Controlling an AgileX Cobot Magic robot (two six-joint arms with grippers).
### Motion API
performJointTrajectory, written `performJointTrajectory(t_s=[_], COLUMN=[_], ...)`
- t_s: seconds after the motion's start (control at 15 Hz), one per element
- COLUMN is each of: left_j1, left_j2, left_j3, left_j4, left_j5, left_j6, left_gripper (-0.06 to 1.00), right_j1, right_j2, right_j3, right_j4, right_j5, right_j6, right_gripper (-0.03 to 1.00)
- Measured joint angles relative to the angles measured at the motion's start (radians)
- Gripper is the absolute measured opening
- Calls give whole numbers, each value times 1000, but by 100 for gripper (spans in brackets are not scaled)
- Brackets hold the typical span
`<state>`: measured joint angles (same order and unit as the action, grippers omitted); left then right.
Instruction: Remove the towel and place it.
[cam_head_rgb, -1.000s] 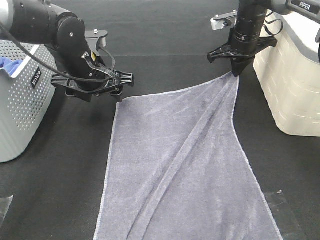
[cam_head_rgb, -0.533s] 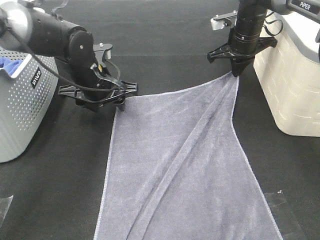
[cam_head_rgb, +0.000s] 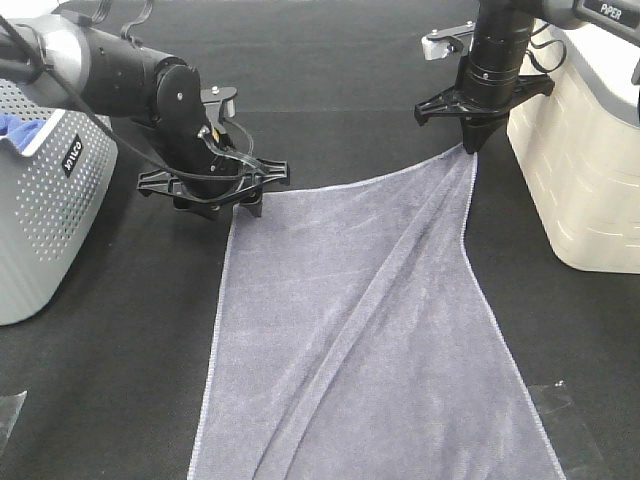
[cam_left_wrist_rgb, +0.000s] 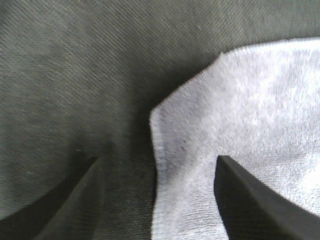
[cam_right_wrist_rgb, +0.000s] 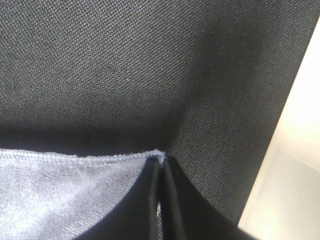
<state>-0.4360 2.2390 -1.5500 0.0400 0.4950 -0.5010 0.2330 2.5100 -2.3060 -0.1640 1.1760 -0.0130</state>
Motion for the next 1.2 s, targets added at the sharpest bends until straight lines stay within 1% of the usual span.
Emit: performJointTrajectory(t_s=[0.2,0.27,0.33,0.4,0.6,0.73,0.8,1.0,1.07,1.13,1.2], left_j1=[0,0,0,0,0,0,0,0,0,0,0], left_j2=[50,61,65,65,81,84,84,83,75,66,55], left_j3=[-49,-67,-78,-79,-79,-79,-79,-79,-79,-86,-109], left_j4=[-4,-4,-5,-6,-7,-4,-3,3,22,53,114], left_j5=[16,36,39,35,45,47,47,47,47,48,57], left_j6=[19,22,23,31,53,71,86,105,105,105,105], left_gripper=[54,51,44,33,23,4,0,0,0,0,0], right_j1=[0,0,0,0,0,0,0,0,0,0,0], right_j2=[0,0,0,0,0,0,0,0,0,0,0], right_j3=[0,0,0,0,0,0,0,0,0,0,0], right_j4=[3,3,3,3,3,3,3,3,3,4,4], right_j5=[0,0,1,1,1,1,1,1,1,1,1], right_j6=[1,1,1,1,1,1,2,2,2,2,2], right_gripper=[0,0,0,0,0,0,0,0,0,0,0])
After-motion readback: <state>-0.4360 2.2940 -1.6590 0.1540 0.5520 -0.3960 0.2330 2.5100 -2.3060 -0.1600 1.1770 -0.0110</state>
